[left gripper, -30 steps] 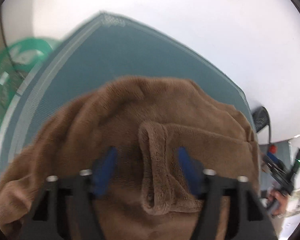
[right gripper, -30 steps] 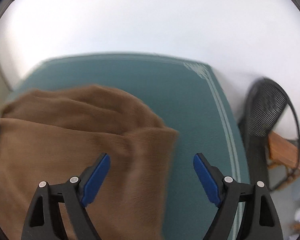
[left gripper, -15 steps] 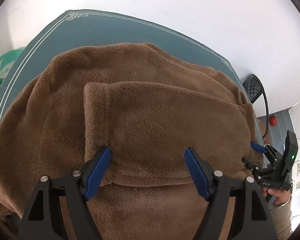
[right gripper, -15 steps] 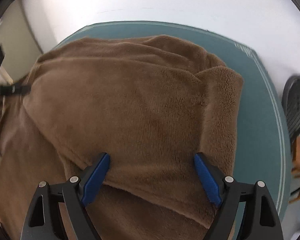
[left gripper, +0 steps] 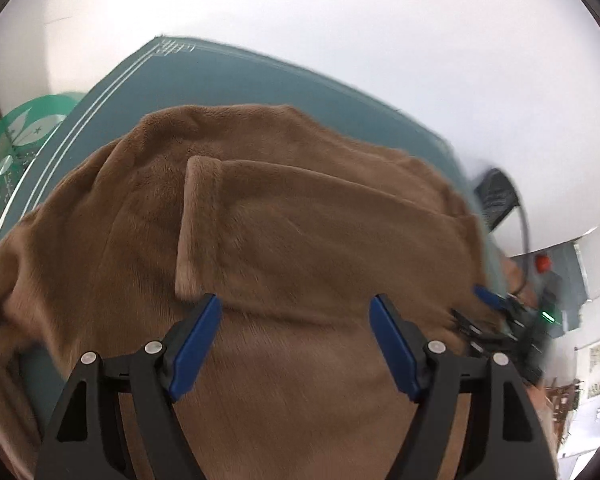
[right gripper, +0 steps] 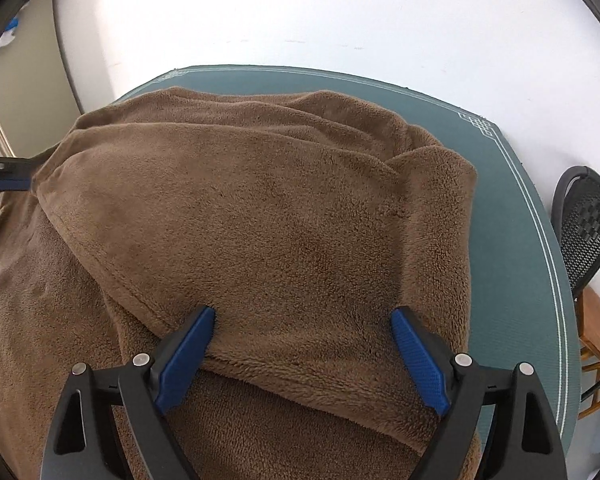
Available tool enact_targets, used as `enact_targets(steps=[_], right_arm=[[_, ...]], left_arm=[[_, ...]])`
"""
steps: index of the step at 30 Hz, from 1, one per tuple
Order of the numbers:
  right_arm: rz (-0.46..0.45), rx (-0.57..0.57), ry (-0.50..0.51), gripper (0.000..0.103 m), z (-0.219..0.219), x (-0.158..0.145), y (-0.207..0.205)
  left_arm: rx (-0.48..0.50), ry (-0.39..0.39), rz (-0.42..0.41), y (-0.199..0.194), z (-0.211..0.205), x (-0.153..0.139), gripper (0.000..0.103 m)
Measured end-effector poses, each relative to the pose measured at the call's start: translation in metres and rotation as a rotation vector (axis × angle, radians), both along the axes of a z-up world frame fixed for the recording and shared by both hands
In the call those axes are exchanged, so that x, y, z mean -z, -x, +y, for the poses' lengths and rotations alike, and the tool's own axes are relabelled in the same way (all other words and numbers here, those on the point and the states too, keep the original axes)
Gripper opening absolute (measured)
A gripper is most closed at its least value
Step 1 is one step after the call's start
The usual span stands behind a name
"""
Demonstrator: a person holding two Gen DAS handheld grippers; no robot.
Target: Fold clothes
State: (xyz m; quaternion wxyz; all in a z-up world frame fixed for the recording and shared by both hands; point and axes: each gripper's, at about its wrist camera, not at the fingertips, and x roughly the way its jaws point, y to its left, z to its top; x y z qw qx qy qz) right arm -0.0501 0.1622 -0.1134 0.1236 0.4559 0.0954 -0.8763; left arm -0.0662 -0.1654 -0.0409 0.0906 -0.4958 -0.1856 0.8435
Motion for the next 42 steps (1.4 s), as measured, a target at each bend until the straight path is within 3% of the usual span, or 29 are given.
enact_targets(steps=[8,21,23,27,35,42], right_arm=[[0.007,0.004,-0.005,0.091,0.0,0.003,-0.002],[0.017,0.022,-0.021,0.093,-0.006,0.003,-0.007],[0.017,0.024,-0.022,0.093,-0.006,0.003,-0.007],[0.02,0.028,-0.025,0.093,-0.006,0.003,-0.006],[0.029,0.036,-0.036,0.093,-0.007,0.004,-0.007],[0.029,0.037,-0.034,0.094,-0.006,0.003,-0.006]], left_arm=[[-0.076,-0.058,0.064,-0.08,-0.027,-0.026,0.08],[-0.38,-0.118,0.081,-0.229,-0.125,-0.017,0.08],[-0.412,-0.158,0.059,-0.245,-0.137,-0.007,0.08],[-0.467,-0.172,0.021,-0.258,-0.149,0.009,0.08],[-0.521,-0.066,0.034,-0.266,-0.149,0.006,0.08],[-0.528,-0.15,-0.012,-0.27,-0.151,0.024,0.08]])
